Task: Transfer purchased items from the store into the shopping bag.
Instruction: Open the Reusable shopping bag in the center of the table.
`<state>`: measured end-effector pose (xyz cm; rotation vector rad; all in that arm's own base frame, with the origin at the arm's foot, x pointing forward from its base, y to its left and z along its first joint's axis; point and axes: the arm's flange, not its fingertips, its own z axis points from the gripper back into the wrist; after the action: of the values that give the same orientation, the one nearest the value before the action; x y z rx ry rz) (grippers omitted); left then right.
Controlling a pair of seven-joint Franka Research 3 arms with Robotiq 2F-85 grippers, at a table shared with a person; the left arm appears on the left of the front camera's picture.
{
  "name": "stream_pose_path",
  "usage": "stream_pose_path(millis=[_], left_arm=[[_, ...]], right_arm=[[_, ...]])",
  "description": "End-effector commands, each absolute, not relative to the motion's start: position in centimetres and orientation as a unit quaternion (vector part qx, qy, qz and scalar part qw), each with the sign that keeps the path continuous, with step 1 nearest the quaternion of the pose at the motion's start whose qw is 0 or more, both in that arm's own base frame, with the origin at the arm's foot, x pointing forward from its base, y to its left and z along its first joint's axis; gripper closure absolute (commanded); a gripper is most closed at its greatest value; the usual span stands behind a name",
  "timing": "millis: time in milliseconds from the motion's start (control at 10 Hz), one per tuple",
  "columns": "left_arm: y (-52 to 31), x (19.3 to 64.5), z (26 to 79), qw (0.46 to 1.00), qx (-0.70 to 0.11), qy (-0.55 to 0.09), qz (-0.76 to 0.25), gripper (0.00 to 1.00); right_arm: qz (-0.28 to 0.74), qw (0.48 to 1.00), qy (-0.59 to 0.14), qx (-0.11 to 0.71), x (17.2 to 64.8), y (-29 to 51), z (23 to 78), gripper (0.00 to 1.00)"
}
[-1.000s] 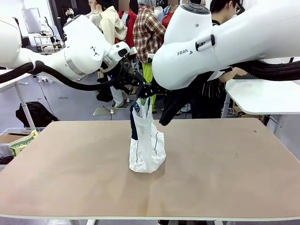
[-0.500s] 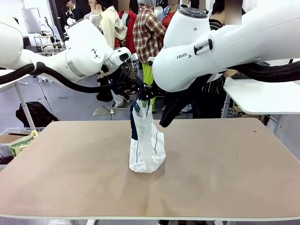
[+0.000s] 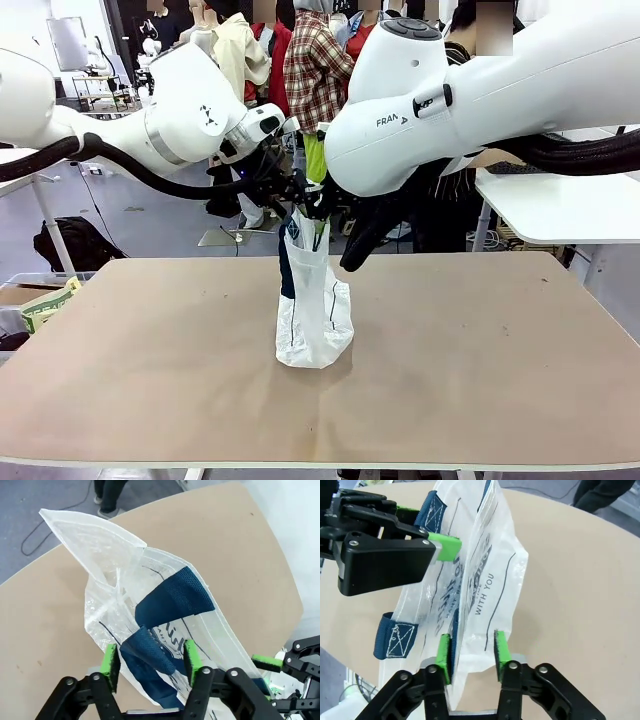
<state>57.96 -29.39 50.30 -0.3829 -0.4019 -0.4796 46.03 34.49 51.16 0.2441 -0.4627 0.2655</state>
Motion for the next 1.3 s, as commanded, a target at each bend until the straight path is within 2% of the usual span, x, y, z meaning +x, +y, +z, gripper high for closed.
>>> stream_pose_path(millis=[0, 600, 900, 1200], left_arm=[[-29.4, 57.7, 50.9, 0.938, -0.175, -0.194, -0.23, 1.0], [-28.6, 56.8, 51.6, 0.944, -0.125, -0.21, -0.223, 1.0], [-25.5, 56.1, 53.2, 0.95, -0.096, -0.221, -0.2, 1.0], [-20.9, 55.3, 54.3, 0.957, -0.102, -0.214, -0.17, 1.0]], right_arm=[[0.122, 0.962, -0.223, 0.104, 46.7, 35.4, 51.4, 1.0], [0.112, 0.967, -0.218, 0.065, 46.5, 34.9, 51.5, 1.0], [0.082, 0.973, -0.21, 0.046, 45.8, 32.9, 52.1, 1.0], [0.066, 0.977, -0.197, 0.042, 45.4, 31.2, 52.4, 1.0]])
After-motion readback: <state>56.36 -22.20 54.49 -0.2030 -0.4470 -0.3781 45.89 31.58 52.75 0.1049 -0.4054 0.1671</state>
